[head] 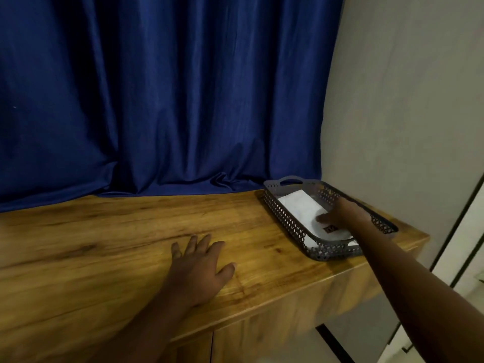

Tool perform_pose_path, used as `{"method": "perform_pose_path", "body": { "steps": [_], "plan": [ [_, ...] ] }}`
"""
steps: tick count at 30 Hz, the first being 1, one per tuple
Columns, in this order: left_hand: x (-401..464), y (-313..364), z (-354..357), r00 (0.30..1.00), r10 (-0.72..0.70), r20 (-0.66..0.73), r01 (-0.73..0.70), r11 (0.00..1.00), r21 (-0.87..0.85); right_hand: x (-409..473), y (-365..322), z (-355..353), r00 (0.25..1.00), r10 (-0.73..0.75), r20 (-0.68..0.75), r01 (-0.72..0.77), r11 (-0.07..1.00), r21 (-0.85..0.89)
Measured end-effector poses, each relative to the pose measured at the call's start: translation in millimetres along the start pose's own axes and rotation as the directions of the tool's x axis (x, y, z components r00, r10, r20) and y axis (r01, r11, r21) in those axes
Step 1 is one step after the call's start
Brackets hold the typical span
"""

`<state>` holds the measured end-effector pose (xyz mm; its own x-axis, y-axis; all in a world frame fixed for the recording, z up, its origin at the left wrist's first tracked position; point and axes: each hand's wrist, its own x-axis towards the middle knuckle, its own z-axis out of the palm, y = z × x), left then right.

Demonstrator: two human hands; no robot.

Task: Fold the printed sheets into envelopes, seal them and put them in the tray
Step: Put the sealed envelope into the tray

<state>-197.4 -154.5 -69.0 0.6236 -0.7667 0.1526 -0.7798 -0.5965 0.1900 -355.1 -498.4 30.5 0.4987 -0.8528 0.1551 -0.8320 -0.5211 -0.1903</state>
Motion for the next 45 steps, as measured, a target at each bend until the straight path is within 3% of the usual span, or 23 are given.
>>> {"method": "perform_pose_path", "body": {
  "steps": [8, 12, 16, 18, 20, 21, 23, 26, 31, 34, 37, 40, 42, 45],
  "plan": [
    [1, 0, -1, 1.0, -0.001, 0.006, 0.001, 1.0, -0.007, -18, -5, -16, 0.99, -0.092, -0.106, 0.086, 0.995, -0.059],
    [0, 0, -4, 1.0, 0.004, -0.007, -0.004, 0.999, -0.046, -44, -43, -39, 0.941, -0.274, -0.197, 0.307, 0.938, 0.159],
    [-3, -3, -13, 0.998, 0.019, -0.055, -0.029, 0.98, -0.197, -101, -95, -30, 0.862, -0.476, -0.175, 0.503, 0.76, 0.411],
    [-9, -9, -21, 0.995, -0.011, -0.097, -0.028, 0.918, -0.396, -129, -123, -11, 0.834, -0.539, -0.12, 0.526, 0.709, 0.469],
    [-21, -19, -30, 0.992, -0.083, -0.092, 0.003, 0.758, -0.652, -158, -148, 10, 0.796, -0.597, -0.102, 0.557, 0.656, 0.509],
    [-29, -26, -34, 0.99, -0.108, -0.095, 0.007, 0.695, -0.719, -173, -160, 21, 0.775, -0.625, -0.095, 0.565, 0.616, 0.549],
    [-49, -45, -43, 0.984, -0.127, -0.128, -0.012, 0.661, -0.751, -202, -182, 41, 0.721, -0.688, -0.087, 0.581, 0.531, 0.617],
    [-88, -80, -51, 0.978, -0.12, -0.17, -0.034, 0.715, -0.698, -234, -216, 68, 0.651, -0.756, -0.068, 0.618, 0.476, 0.625],
    [-146, -138, -73, 0.94, -0.17, -0.294, 0.024, 0.897, -0.441, -258, -268, 95, 0.527, -0.846, 0.078, 0.753, 0.508, 0.419],
    [-169, -166, -98, 0.89, -0.188, -0.415, 0.087, 0.964, -0.251, -270, -284, 106, 0.51, -0.85, 0.133, 0.772, 0.521, 0.364],
    [-184, -198, -125, 0.794, -0.317, -0.52, 0.268, 0.949, -0.168, -271, -286, 110, 0.521, -0.844, 0.122, 0.787, 0.531, 0.312],
    [-193, -232, -138, 0.775, -0.51, -0.373, 0.478, 0.859, -0.183, -269, -282, 110, 0.513, -0.848, 0.132, 0.79, 0.526, 0.314],
    [-195, -249, -138, 0.841, -0.502, -0.202, 0.452, 0.857, -0.248, -270, -281, 110, 0.514, -0.846, 0.14, 0.787, 0.53, 0.316],
    [-197, -262, -134, 0.882, -0.431, -0.189, 0.373, 0.886, -0.277, -272, -283, 108, 0.523, -0.841, 0.142, 0.784, 0.54, 0.306]
  ]
}}
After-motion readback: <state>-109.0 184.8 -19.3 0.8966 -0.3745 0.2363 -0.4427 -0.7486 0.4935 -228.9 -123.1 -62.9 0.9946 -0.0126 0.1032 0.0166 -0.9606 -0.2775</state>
